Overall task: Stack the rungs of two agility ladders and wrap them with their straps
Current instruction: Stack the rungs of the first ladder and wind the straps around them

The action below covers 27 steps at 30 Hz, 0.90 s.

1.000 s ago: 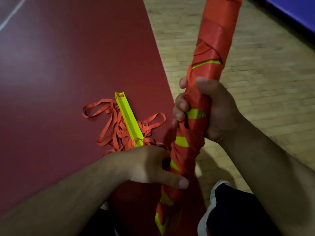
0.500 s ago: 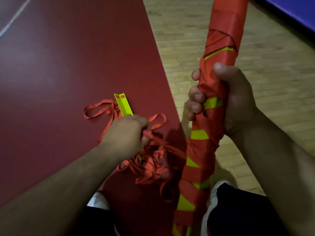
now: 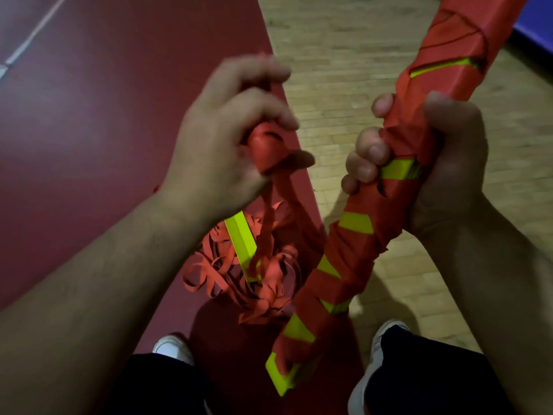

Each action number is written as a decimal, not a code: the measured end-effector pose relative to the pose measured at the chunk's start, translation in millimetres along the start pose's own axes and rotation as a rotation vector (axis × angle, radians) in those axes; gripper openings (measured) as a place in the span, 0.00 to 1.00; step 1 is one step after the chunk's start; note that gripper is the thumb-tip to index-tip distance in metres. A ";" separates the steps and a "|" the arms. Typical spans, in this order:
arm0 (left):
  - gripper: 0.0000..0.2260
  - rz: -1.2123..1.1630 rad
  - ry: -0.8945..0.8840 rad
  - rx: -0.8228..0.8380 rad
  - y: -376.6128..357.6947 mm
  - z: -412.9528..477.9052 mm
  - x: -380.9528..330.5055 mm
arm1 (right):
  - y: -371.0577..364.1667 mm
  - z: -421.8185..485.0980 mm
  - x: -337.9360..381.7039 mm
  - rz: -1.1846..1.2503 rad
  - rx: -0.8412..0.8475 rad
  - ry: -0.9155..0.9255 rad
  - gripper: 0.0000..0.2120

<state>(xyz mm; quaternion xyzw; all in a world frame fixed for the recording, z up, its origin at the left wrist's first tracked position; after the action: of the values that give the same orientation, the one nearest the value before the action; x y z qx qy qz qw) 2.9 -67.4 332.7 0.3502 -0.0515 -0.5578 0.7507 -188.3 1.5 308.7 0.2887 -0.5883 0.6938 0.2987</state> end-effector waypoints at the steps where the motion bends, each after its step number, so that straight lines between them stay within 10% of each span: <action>1: 0.15 0.067 -0.096 -0.048 5.8 5.0 -3.0 | -2.2 0.7 2.2 0.000 0.019 0.012 0.24; 6: 0.13 0.292 0.169 0.160 -4.9 -15.5 25.4 | -0.3 0.0 0.7 -0.023 -0.046 -0.006 0.20; 12: 0.16 0.585 0.414 1.316 -54.0 -94.4 68.6 | 17.6 -5.9 -19.0 -0.199 -0.231 -0.143 0.09; 19: 0.05 0.384 0.916 0.417 -25.6 -100.7 120.7 | 21.6 -7.8 -26.7 -0.222 -0.145 -0.262 0.17; 23: 0.13 -0.512 1.558 0.452 -37.2 -119.7 115.6 | 25.8 -7.3 -32.4 -0.260 -0.192 -0.288 0.14; 27: 0.21 -0.966 1.644 0.353 -57.1 -114.7 104.3 | 23.8 -5.3 -44.1 -0.289 -0.206 -0.304 0.12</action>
<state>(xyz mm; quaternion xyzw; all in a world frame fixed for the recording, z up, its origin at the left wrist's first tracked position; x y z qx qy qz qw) 49.7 -112.3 180.7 0.7219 0.5559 -0.3712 0.1789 -177.6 0.4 259.5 0.4391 -0.6469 0.5285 0.3308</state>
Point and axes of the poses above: each hand's wrist, its own z-axis towards the middle knuckle, its own y-axis out of the back of the hand, x = y × z, the point moved 4 cm from there along z, towards the middle knuckle, and after that the axes turned 10 degrees about z, right-handed, at the moved point
